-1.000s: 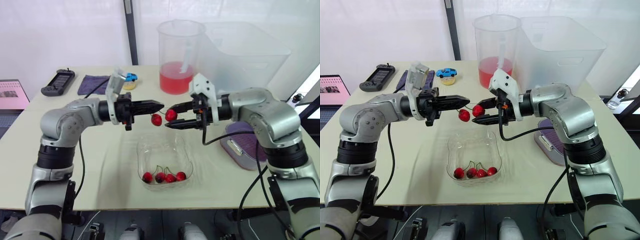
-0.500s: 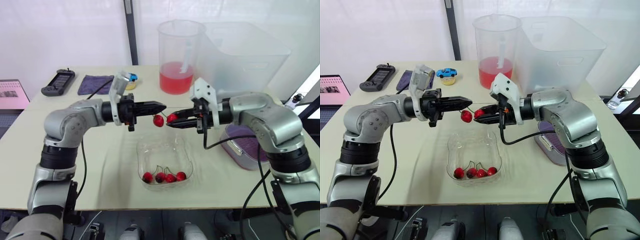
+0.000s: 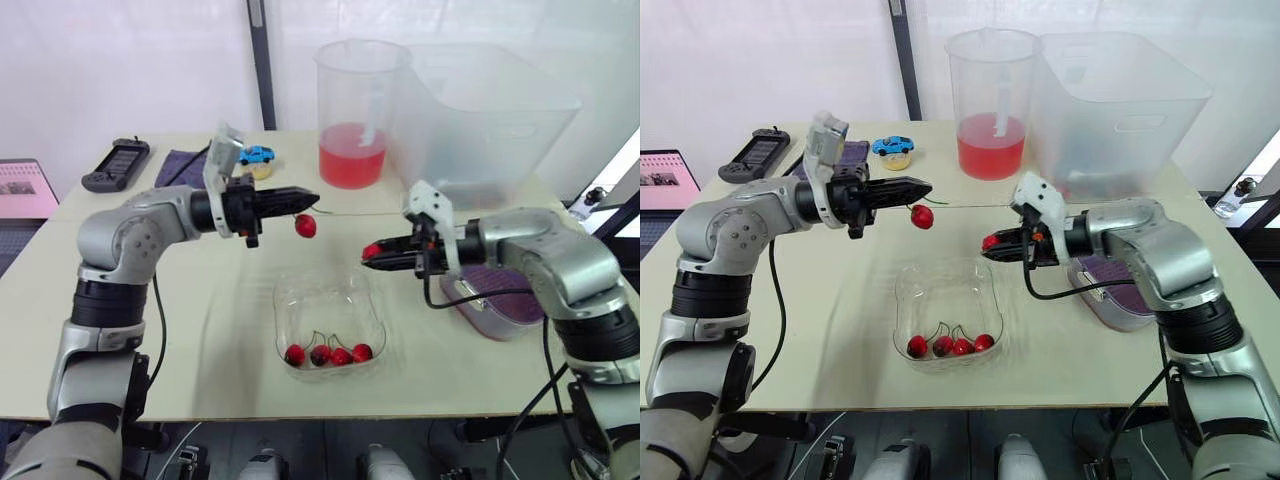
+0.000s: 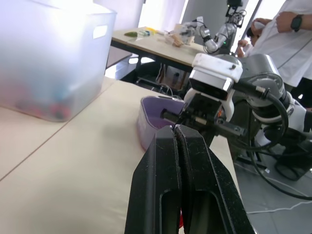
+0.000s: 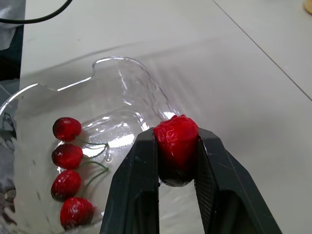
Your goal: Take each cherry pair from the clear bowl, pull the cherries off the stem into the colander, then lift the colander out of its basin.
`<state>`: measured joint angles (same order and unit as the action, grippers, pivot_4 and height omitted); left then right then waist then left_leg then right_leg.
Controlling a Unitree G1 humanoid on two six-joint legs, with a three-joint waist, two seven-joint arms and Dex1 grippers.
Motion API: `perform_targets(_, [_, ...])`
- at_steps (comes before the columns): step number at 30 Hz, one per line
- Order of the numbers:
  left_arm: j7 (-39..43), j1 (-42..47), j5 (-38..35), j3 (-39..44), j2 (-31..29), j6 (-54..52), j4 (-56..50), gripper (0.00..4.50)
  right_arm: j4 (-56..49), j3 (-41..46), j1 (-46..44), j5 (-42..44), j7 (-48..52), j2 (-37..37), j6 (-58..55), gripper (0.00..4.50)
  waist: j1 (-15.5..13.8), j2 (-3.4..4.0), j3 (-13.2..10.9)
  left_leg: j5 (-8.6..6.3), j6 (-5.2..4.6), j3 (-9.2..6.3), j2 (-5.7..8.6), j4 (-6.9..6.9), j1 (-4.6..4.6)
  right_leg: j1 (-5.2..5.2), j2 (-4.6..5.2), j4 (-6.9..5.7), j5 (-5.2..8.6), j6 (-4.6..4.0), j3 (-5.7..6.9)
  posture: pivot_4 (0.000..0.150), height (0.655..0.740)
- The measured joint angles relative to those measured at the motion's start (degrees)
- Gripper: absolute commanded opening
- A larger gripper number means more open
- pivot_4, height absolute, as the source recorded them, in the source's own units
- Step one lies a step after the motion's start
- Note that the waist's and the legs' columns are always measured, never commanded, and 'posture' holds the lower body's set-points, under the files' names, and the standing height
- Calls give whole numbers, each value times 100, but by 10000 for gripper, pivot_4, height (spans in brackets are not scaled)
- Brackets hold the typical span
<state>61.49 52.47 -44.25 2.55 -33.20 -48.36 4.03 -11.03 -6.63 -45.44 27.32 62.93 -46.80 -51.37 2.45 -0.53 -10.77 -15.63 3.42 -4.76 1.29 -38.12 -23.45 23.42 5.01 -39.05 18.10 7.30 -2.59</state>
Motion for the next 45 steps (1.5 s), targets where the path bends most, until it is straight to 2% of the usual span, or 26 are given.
perform_targets(6, [-62,-127,-6,34,74,41,-17,0,312,342,-143,-86,402,-1238,154,6624,-25,-1,-1,-6,-11,2,1,1,0,-1,1,2,0,0,1,1500,7337])
perform_targets(8, [-106,-215,-21,93,97,40,-89,0,649,279,-8,-466,667,-1926,561,6624,-29,-1,-1,-7,-13,8,1,0,-1,-3,0,5,1,1,1,1500,7337])
perform_targets(10, [-169,-287,-32,178,92,38,-151,0,1067,250,128,-785,784,-2276,898,6624,-15,-2,-1,-8,-13,12,1,0,-1,-2,1,6,1,1,-1,1500,7337])
perform_targets(13, [-204,-367,-240,402,128,31,-340,0,1619,135,337,-1266,844,-2565,1343,6624,19,-2,-1,-8,-13,13,-5,3,1,2,-2,4,1,1,-5,1500,7337])
perform_targets(16, [-295,-488,-455,628,185,39,-640,0,1867,23,674,-1619,725,-2493,1621,6624,23,-1,-1,-4,-6,12,-8,4,2,2,-4,3,1,1,-6,1500,7337])
perform_targets(17, [-315,-518,-486,653,185,40,-685,0,1890,-19,772,-1678,706,-2406,1652,15265,17,-1,-1,-2,-3,12,-7,3,2,2,-3,2,1,1,-6,1500,7337])
perform_targets(19, [-413,-560,-523,704,190,34,-770,0,1905,-42,920,-1702,649,-2146,1608,23034,6,-1,-1,-1,-2,12,-6,-1,2,1,-2,1,1,1,-6,1500,7337])
perform_targets(23, [-534,-579,-611,767,202,31,-887,0,1910,-68,990,-1763,582,-2069,1488,41518,-33,0,-2,0,0,9,-3,-1,0,-1,2,2,1,1,-5,1500,7337])
perform_targets(24, [-574,-579,-693,817,233,26,-888,0,1904,-49,986,-1759,589,-2071,1434,44339,-39,0,-2,0,0,9,-2,-2,0,-1,2,2,1,1,-5,1500,7337])
perform_targets(31, [-804,-565,-921,926,249,-18,-964,0,1695,138,480,-1624,854,-2387,1057,44339,-21,2,-3,-1,-1,10,-3,-1,0,0,0,2,1,1,-5,1500,7337])
perform_targets(36, [-1117,-445,-1027,889,474,-138,-927,0,1315,703,-987,-935,549,-1528,379,44339,17,0,-2,0,1,5,-14,5,4,0,-14,3,0,1,-4,1500,7337])
perform_targets(41, [-1205,-360,-1018,825,619,-129,-807,0,506,620,-1093,-5,-19,170,-657,44339,-8,-1,-2,7,13,1,-8,-2,-3,3,-3,-2,0,0,-2,1500,7337])
perform_targets(45, [-1214,-321,-1022,772,644,-134,-800,0,-26,478,-1093,445,-429,896,-997,44339,-55,-1,-2,8,15,-4,3,-6,-8,3,10,-1,0,1,3,1500,7337])
